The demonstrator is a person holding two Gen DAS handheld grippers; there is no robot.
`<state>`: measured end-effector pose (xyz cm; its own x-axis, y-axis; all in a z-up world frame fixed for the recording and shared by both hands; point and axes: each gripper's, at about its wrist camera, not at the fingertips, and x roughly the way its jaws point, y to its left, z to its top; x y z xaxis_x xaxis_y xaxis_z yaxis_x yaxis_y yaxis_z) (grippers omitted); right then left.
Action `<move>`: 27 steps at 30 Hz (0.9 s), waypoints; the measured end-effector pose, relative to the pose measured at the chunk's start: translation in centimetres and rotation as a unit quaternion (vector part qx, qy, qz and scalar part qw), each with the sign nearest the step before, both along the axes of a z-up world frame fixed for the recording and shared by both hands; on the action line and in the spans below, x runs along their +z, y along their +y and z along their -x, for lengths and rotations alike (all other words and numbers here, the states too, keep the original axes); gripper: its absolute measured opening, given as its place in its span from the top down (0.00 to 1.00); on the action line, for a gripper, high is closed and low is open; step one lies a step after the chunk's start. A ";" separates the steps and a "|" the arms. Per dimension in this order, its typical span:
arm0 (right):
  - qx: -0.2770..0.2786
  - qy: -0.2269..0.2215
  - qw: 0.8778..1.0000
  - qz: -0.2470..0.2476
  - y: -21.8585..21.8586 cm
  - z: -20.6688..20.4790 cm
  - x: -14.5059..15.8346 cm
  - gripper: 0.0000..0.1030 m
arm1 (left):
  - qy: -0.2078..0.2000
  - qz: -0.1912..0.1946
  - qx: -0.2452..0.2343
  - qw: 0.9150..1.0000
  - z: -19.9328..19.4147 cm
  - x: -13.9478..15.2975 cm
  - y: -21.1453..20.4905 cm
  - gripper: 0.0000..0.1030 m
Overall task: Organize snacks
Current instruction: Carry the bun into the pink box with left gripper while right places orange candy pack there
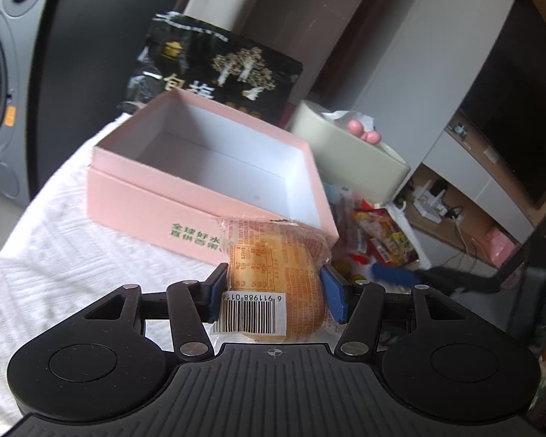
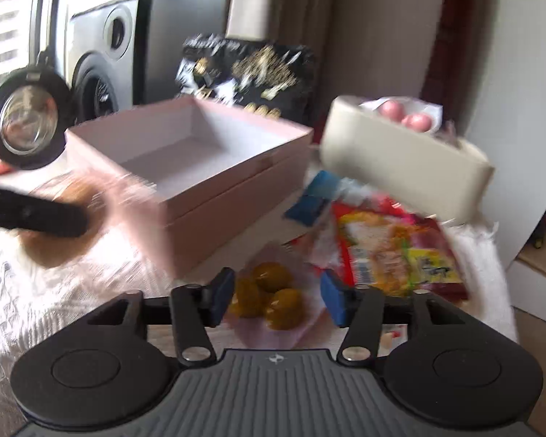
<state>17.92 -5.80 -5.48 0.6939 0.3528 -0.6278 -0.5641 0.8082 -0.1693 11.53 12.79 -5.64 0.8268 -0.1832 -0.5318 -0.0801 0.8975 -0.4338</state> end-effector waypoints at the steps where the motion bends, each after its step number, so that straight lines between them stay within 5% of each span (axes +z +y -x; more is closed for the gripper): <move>1: -0.001 0.013 1.000 0.002 0.3 -0.4 -0.3 0.44 | 0.000 -0.001 -0.002 1.000 -0.3 0.0 -0.3 0.43; 16: 0.002 0.038 0.999 -0.007 -3.1 1.5 2.1 0.52 | 0.010 -0.047 -0.044 0.998 2.0 2.2 -2.5 0.43; 22: 0.077 -0.011 0.996 -0.036 -4.6 6.7 7.3 0.52 | -0.006 -0.057 -0.025 0.998 5.2 5.1 -0.4 0.43; 27: 0.126 -0.058 0.988 -0.069 -2.8 8.6 10.7 0.52 | -0.064 -0.076 0.015 0.995 5.3 9.5 1.9 0.43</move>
<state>9.36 -8.63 5.18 0.6370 0.6007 -0.4830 -0.7339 0.6643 -0.1418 6.24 14.67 3.86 0.8934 -0.0826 -0.4416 -0.0607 0.9517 -0.3008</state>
